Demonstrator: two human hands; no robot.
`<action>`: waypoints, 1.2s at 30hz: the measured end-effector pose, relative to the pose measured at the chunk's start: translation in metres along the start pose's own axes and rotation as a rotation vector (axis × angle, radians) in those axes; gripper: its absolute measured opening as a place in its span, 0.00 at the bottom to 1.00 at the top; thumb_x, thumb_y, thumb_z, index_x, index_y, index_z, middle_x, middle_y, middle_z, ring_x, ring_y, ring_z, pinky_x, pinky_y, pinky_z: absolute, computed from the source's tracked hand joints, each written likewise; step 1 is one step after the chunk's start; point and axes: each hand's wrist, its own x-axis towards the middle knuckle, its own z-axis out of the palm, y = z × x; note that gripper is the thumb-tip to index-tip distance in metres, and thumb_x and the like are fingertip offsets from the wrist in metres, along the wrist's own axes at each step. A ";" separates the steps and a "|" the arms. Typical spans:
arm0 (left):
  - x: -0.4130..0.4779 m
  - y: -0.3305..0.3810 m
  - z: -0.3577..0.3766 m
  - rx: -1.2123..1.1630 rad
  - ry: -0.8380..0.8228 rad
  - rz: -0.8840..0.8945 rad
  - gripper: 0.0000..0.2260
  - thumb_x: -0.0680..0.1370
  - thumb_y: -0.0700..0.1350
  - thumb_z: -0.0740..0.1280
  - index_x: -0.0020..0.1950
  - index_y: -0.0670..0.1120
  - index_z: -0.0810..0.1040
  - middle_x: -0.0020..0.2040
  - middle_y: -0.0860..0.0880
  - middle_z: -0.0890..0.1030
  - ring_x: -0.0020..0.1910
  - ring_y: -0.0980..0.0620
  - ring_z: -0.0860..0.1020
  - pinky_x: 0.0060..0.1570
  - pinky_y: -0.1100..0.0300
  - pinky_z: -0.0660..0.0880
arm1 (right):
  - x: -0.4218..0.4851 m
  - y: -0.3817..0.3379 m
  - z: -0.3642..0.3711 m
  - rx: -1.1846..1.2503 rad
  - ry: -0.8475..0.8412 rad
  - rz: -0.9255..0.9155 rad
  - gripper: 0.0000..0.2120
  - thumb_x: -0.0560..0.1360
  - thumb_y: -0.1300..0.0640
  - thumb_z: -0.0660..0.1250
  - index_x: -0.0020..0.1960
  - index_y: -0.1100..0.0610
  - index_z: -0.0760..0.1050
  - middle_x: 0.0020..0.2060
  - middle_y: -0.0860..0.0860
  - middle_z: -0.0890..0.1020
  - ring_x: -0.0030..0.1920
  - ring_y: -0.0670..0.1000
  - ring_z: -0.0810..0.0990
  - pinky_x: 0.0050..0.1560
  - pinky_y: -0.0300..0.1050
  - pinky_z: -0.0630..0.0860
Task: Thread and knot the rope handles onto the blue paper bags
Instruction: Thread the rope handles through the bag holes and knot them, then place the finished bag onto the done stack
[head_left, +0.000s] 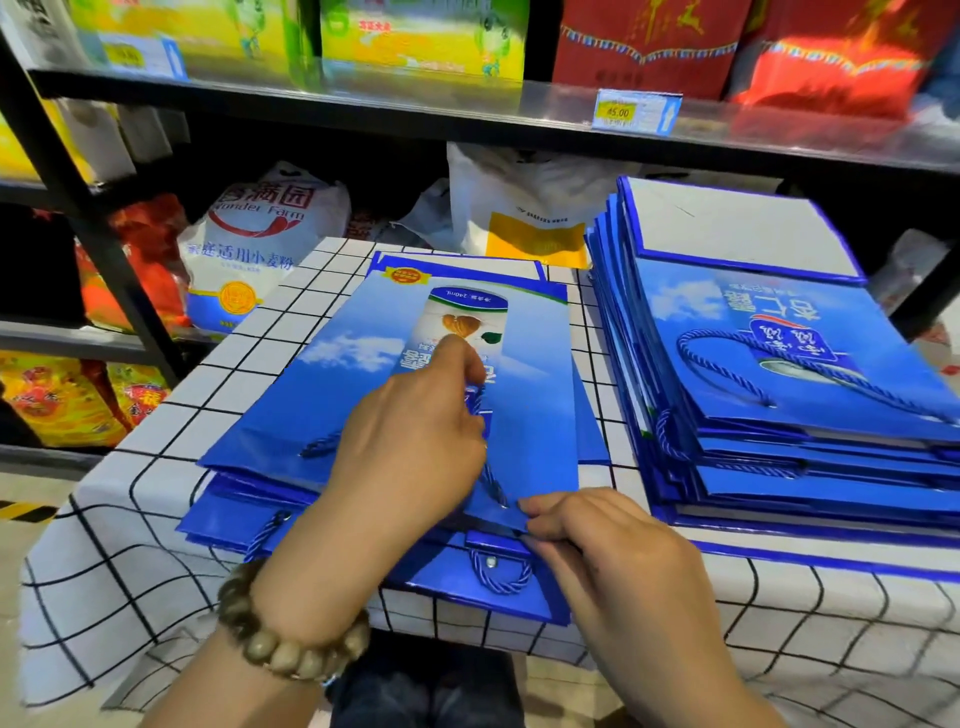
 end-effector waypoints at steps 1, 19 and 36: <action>0.000 0.000 0.000 0.016 -0.002 -0.001 0.10 0.75 0.44 0.61 0.52 0.55 0.65 0.44 0.50 0.79 0.47 0.43 0.74 0.39 0.55 0.67 | 0.000 0.001 -0.001 0.004 -0.029 0.001 0.06 0.70 0.50 0.60 0.38 0.49 0.74 0.39 0.39 0.82 0.42 0.39 0.78 0.37 0.34 0.73; 0.028 -0.076 -0.023 0.472 0.117 -0.273 0.23 0.74 0.62 0.62 0.52 0.43 0.75 0.53 0.41 0.76 0.52 0.40 0.75 0.43 0.53 0.71 | 0.068 0.012 0.006 -0.128 -0.098 0.589 0.17 0.74 0.43 0.63 0.46 0.57 0.66 0.48 0.57 0.79 0.50 0.59 0.76 0.37 0.45 0.64; 0.052 -0.022 -0.088 -0.040 0.347 -0.056 0.20 0.68 0.56 0.72 0.57 0.52 0.76 0.49 0.45 0.80 0.49 0.41 0.78 0.48 0.51 0.73 | 0.115 0.045 -0.099 0.048 0.372 0.202 0.17 0.70 0.60 0.70 0.59 0.55 0.76 0.28 0.45 0.71 0.31 0.46 0.67 0.35 0.32 0.65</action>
